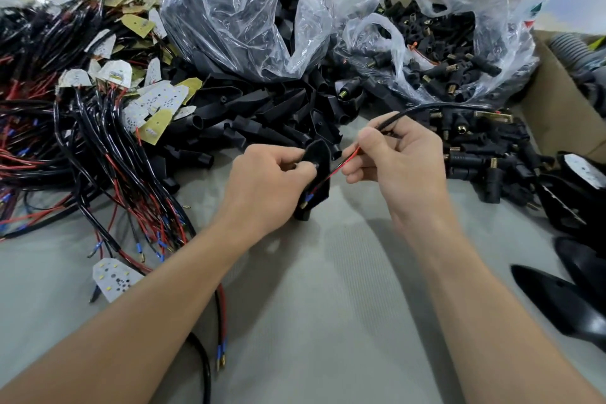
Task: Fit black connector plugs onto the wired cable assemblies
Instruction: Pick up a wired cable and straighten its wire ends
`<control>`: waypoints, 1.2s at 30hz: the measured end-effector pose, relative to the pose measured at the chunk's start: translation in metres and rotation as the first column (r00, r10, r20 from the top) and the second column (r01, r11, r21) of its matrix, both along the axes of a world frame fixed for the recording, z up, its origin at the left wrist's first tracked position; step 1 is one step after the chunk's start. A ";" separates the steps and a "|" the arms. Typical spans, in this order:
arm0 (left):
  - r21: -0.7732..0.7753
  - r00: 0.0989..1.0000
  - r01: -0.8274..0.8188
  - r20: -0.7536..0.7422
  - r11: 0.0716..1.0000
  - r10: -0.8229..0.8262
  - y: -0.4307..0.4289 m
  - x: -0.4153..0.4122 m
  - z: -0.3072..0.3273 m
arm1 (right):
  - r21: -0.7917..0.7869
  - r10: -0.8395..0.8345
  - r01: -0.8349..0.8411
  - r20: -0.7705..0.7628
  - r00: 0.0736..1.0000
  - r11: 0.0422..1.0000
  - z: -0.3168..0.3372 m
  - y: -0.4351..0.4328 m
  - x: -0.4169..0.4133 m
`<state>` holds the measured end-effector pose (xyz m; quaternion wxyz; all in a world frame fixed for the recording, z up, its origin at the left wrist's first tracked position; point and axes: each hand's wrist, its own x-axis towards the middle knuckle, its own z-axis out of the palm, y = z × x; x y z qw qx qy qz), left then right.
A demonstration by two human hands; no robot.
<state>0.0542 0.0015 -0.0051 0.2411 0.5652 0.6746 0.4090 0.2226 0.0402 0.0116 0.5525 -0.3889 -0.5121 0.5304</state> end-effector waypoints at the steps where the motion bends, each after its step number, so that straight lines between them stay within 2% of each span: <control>1: -0.005 1.000 0.026 0.000 1.000 -0.026 0.000 0.000 -0.002 | 0.019 -0.051 0.050 0.031 0.998 0.999 -0.002 0.001 0.000; 8: -0.065 0.955 0.214 0.226 0.975 -0.194 0.004 -0.001 -0.006 | 0.186 -0.262 0.227 0.195 0.945 0.956 -0.007 0.005 0.004; 11: -0.038 0.947 0.226 0.241 0.973 -0.210 0.003 -0.004 -0.005 | 0.239 -0.299 0.239 0.261 0.918 0.941 -0.006 0.005 0.005; 16: -0.054 0.977 0.155 0.157 0.986 -0.145 0.001 -0.005 -0.004 | 0.152 -0.148 0.118 0.197 0.969 0.981 -0.007 0.003 0.000; 20: -0.018 0.956 0.197 0.225 0.980 -0.188 0.000 -0.004 -0.005 | 0.113 -0.057 0.027 0.269 0.961 0.993 -0.007 0.001 -0.003; 23: 0.016 0.909 0.211 0.365 0.977 -0.202 -0.002 0.000 -0.003 | 0.183 -0.108 0.033 0.413 0.904 0.983 -0.006 -0.001 -0.001; 26: -0.009 0.837 0.181 0.527 0.984 -0.149 -0.001 0.003 -0.001 | 0.128 -0.023 -0.038 0.441 0.897 0.991 -0.005 -0.003 -0.002; 28: -0.011 0.809 0.172 0.572 0.985 -0.134 0.000 0.005 -0.003 | 0.073 0.029 -0.075 0.498 0.867 0.995 -0.007 -0.003 -0.004; 31: -0.022 0.812 0.199 0.564 0.980 -0.152 0.002 0.003 -0.005 | 0.060 0.018 -0.065 0.581 0.813 0.996 -0.010 -0.005 -0.007; 34: -0.014 0.705 0.314 0.674 0.949 -0.223 0.004 -0.003 -0.003 | 0.053 -0.064 0.042 0.552 0.831 0.998 -0.013 -0.002 -0.007; 36: 0.010 0.673 0.358 0.690 0.934 -0.265 0.005 -0.006 -0.004 | 0.016 -0.116 0.122 0.457 0.882 0.992 -0.014 0.001 -0.005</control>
